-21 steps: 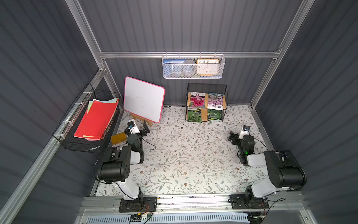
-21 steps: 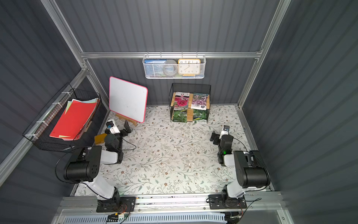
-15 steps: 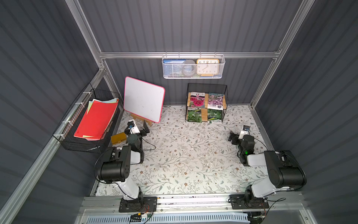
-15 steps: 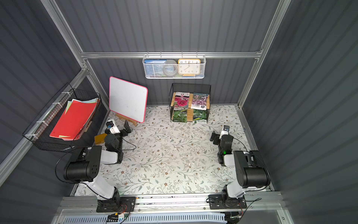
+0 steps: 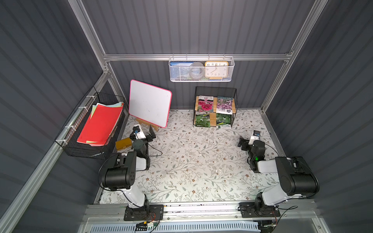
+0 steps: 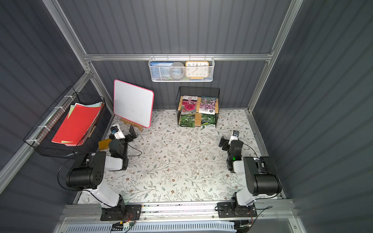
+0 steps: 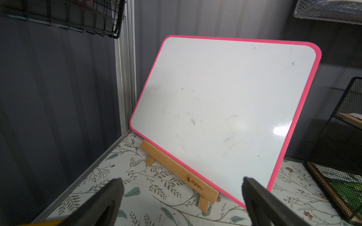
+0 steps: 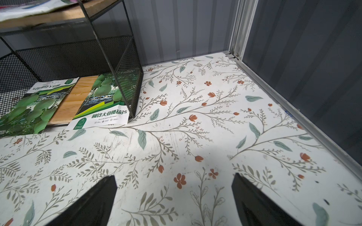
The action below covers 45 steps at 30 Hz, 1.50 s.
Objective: Take the seed bag off the shelf
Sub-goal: Move the shelf to the center of the board.
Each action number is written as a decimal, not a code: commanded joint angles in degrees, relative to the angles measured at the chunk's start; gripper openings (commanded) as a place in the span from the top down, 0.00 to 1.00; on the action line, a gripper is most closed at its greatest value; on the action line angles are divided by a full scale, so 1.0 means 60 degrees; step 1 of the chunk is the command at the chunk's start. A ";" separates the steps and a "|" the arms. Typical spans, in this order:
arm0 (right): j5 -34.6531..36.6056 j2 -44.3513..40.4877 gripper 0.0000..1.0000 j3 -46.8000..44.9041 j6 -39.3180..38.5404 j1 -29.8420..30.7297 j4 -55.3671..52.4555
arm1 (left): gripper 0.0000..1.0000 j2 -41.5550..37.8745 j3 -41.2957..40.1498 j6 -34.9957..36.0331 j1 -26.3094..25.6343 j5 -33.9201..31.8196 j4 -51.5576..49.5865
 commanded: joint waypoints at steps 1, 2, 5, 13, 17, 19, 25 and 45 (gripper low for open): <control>-0.0083 0.0019 0.01 0.0083 -0.0018 0.0039 -0.0063 | 0.00 -0.0040 0.0095 -0.0069 0.0040 0.0097 0.0046; -0.0104 0.0005 0.01 0.0083 -0.0003 0.0031 -0.0088 | 0.00 -0.0049 0.0088 -0.0069 0.0032 0.0085 0.0039; -0.0410 -0.0364 0.06 0.0165 -0.0061 -0.0012 -0.0508 | 0.00 -0.0556 0.0630 -0.0440 0.0030 -0.0837 -0.1333; -0.0152 -0.3117 0.14 0.1796 0.0937 0.0089 -0.6812 | 0.00 -0.2567 0.3659 -0.0996 -0.0970 -0.1007 -0.7062; -0.0845 -0.3310 0.15 0.2930 0.1898 0.0110 -0.9721 | 0.00 -0.1984 0.5102 -0.0962 -0.2678 -0.0775 -0.8967; -0.1276 -0.3325 0.15 0.3285 0.2011 0.0133 -1.0630 | 0.00 -0.1651 0.5233 -0.1412 -0.3456 -0.0740 -0.9039; -0.1756 -0.3331 0.14 0.3724 0.2061 0.0192 -1.1509 | 0.00 0.0478 0.6099 -0.2428 -0.5376 -0.1459 -0.8911; -0.2132 -0.3677 0.04 0.3613 0.1733 0.0196 -1.1085 | 0.00 0.4878 0.8828 -0.2464 -0.5503 -0.1934 -0.6109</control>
